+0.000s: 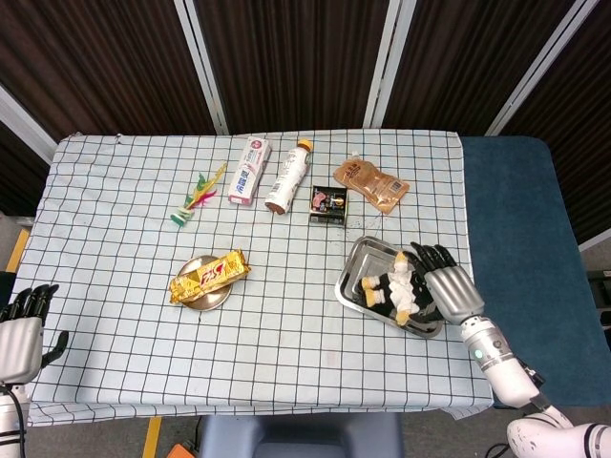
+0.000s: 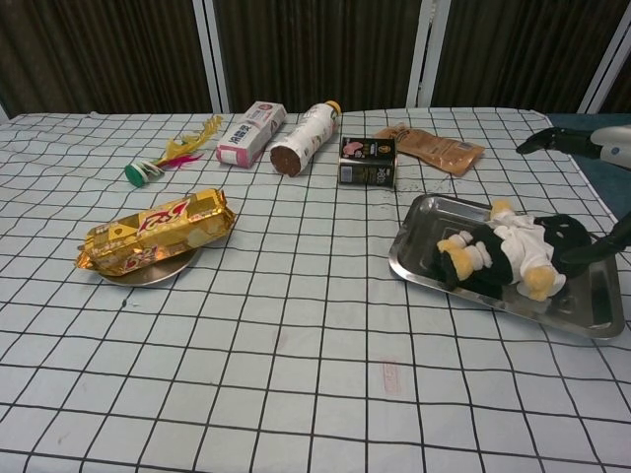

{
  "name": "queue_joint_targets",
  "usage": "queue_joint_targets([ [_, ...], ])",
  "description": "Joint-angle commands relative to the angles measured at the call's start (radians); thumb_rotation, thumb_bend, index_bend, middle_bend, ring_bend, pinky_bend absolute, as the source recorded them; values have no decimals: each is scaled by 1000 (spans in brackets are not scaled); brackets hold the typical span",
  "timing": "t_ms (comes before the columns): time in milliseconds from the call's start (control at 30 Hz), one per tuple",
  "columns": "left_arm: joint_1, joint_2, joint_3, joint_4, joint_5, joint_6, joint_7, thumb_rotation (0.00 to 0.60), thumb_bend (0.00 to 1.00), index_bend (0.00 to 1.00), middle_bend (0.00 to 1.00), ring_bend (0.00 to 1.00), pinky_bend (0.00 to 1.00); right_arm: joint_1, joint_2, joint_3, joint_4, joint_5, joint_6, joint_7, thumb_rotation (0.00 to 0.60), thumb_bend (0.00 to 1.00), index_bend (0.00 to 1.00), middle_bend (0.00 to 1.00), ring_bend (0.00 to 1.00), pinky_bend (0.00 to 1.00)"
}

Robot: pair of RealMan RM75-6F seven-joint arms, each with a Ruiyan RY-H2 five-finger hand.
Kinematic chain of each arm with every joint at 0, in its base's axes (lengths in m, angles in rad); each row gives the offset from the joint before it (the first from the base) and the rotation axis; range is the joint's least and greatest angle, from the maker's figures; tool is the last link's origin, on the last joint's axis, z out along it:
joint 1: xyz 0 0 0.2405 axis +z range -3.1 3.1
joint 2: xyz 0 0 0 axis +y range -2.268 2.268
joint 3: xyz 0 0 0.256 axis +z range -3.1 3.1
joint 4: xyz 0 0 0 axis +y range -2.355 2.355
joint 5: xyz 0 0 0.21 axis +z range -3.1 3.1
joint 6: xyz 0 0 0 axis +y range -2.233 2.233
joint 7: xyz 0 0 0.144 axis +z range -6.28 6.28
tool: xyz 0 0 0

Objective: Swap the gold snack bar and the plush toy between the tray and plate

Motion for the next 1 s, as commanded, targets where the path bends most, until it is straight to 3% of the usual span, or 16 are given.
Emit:
queue_joint_targets([
  [33, 0, 0, 0, 0, 0, 0, -1, 600, 364, 134, 137, 104, 260, -18, 18, -3, -9, -37, 17, 35, 600, 51, 0, 0, 0, 17],
  [167, 2, 0, -1, 0, 2, 5, -4, 600, 363, 133, 138, 104, 261, -62, 43, -1, -48, -90, 101, 62, 600, 50, 0, 0, 0, 16],
  [300, 3, -2, -2, 2, 3, 11, 4, 600, 362, 133, 138, 104, 261, -78, 73, 35, -101, -130, 154, 138, 600, 50, 0, 0, 0, 15],
  [500, 9, -9, -3, 2, 11, 35, 31, 600, 363, 133, 138, 104, 262, -94, 130, 84, -137, -56, 177, 111, 600, 50, 0, 0, 0, 15],
  [767, 12, -6, -2, -4, 15, 37, 26, 600, 364, 134, 138, 104, 263, -203, 153, 30, -188, 15, 317, -128, 600, 50, 0, 0, 0, 15],
  [1000, 11, -11, 5, -5, 27, 36, 32, 600, 363, 133, 139, 104, 264, -330, 76, -22, -53, -105, 494, -87, 600, 50, 0, 0, 0, 15],
])
